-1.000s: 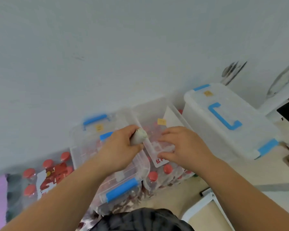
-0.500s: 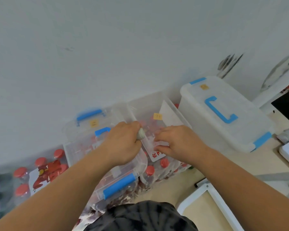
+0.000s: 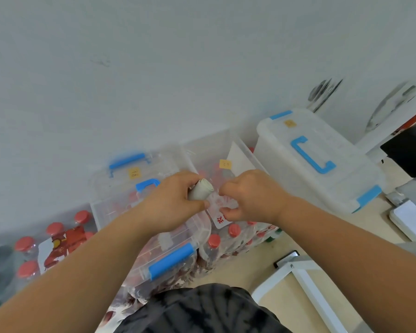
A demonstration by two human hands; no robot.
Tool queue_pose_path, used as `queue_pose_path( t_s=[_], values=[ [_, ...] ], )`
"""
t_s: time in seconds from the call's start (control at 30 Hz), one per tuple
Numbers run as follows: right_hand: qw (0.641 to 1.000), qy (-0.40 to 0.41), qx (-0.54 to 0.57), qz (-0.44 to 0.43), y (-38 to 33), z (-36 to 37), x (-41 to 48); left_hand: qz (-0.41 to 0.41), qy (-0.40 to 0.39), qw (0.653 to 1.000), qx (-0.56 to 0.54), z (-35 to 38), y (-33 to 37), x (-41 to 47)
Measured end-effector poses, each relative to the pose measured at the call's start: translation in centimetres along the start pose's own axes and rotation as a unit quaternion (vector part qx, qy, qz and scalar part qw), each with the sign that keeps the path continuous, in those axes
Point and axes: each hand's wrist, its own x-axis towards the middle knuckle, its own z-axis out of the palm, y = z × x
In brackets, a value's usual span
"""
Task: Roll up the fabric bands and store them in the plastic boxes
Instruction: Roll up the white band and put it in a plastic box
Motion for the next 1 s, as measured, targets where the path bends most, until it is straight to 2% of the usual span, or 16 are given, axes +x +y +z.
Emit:
queue_pose_path(
  t_s=[0.23, 0.43, 0.53, 0.67, 0.7, 0.83, 1.0],
  values=[
    [0.997, 0.050, -0.031, -0.057, -0.2, 0.4, -0.2, -0.036, -0.030, 0.999, -0.024, 0.0, 0.1, -0.2],
    [0.993, 0.101, -0.011, -0.063, -0.7, 0.8, -0.3, -0.051, -0.037, 0.993, -0.103, -0.1, -0.9, 0.0],
    [0.994, 0.080, -0.032, -0.065, -0.6, -0.1, 0.1, -0.056, -0.060, 0.984, -0.157, -0.4, -1.2, 0.0],
    [0.997, -0.028, -0.071, -0.028, -1.3, -1.6, 0.9, -0.058, -0.073, 0.979, -0.183, -0.5, -1.2, 0.1],
    [0.997, -0.034, -0.066, -0.023, -1.5, -1.5, 1.0, -0.056, -0.072, 0.979, -0.184, -0.4, -1.3, 0.1],
    [0.998, 0.054, -0.030, -0.030, -1.7, -0.3, 0.5, -0.054, -0.068, 0.979, -0.187, 0.0, -1.7, 0.0],
    [0.988, 0.124, -0.059, -0.071, -1.7, 0.7, -0.1, -0.054, -0.067, 0.977, -0.195, 0.2, -1.8, -0.4]
  ],
)
